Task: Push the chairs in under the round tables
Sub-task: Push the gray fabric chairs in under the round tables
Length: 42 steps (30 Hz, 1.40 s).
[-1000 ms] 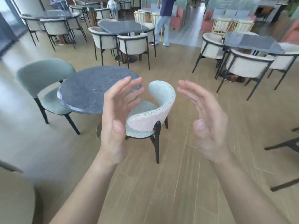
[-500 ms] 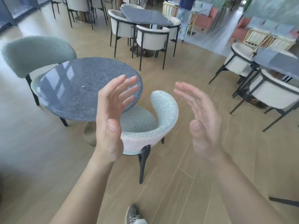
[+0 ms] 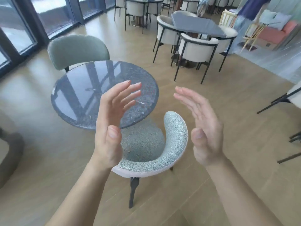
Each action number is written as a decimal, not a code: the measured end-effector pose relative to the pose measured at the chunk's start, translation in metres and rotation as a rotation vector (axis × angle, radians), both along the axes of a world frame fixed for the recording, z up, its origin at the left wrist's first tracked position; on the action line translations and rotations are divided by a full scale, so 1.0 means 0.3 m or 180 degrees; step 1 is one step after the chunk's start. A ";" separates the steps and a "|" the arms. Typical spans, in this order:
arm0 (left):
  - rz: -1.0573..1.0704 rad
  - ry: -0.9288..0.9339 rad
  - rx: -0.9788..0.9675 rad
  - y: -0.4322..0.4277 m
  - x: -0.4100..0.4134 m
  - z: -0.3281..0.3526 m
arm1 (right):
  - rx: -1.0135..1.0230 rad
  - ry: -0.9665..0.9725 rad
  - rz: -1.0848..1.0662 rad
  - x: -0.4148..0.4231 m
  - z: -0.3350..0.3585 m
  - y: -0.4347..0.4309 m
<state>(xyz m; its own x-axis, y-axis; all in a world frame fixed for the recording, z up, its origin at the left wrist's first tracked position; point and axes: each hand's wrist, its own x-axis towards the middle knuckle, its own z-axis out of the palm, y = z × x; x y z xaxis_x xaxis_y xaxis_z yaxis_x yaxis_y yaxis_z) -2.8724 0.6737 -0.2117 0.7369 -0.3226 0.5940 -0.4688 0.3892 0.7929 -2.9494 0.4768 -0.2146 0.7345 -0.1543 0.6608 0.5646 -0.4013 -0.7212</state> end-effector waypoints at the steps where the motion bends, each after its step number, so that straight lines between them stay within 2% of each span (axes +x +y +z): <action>1: 0.0126 -0.0021 0.0022 -0.038 -0.023 -0.016 | 0.0016 0.0014 0.0133 0.009 -0.015 -0.054; 5: 0.0800 0.0096 0.0174 -0.163 -0.137 -0.077 | 0.0088 0.0269 0.0641 0.032 -0.042 -0.232; 10: 0.1606 0.0172 0.0216 -0.227 -0.262 -0.085 | -0.0155 0.0470 0.1340 0.104 -0.011 -0.324; 15: 0.1874 0.0074 0.0242 -0.261 -0.231 -0.117 | -0.0135 0.0285 0.1613 0.205 -0.051 -0.372; 17: 0.1828 0.0093 0.0457 -0.288 -0.169 -0.186 | -0.0131 0.0420 0.1683 0.263 -0.135 -0.404; 19: 0.1771 0.0279 0.1152 -0.326 -0.115 -0.301 | -0.0344 0.0989 0.1592 0.306 -0.266 -0.456; 20: 0.1653 0.0503 0.1768 -0.349 -0.087 -0.369 | -0.0636 0.1460 0.1472 0.324 -0.342 -0.491; 23: 0.0681 0.1279 0.4393 -0.455 -0.046 -0.606 | -0.2340 0.3130 0.1373 0.331 -0.587 -0.613; 25: -0.0051 0.1502 0.5303 -0.533 -0.065 -0.774 | -0.3544 0.3529 0.1683 0.302 -0.750 -0.678; 27: -0.0178 0.1306 0.5699 -0.595 -0.091 -0.904 | -0.4369 0.3251 0.1873 0.272 -0.880 -0.703; 29: 0.0221 0.1029 0.5904 -0.621 -0.090 -0.975 | -0.4689 0.2834 0.1815 0.272 -0.951 -0.680; 31: 0.0454 0.0990 0.6077 -0.623 -0.062 -1.004 | -0.4818 0.2617 0.1786 0.297 -0.972 -0.639; 34: 0.0305 0.0865 0.6321 -0.621 -0.025 -1.027 | -0.5088 0.2417 0.1902 0.340 -0.992 -0.602; 37: 0.0337 0.0633 0.6369 -0.614 -0.020 -1.047 | -0.5168 0.2229 0.1912 0.348 -1.018 -0.602; 42: 0.0422 0.0630 0.6387 -0.621 -0.047 -1.033 | -0.5191 0.2140 0.1780 0.324 -1.005 -0.600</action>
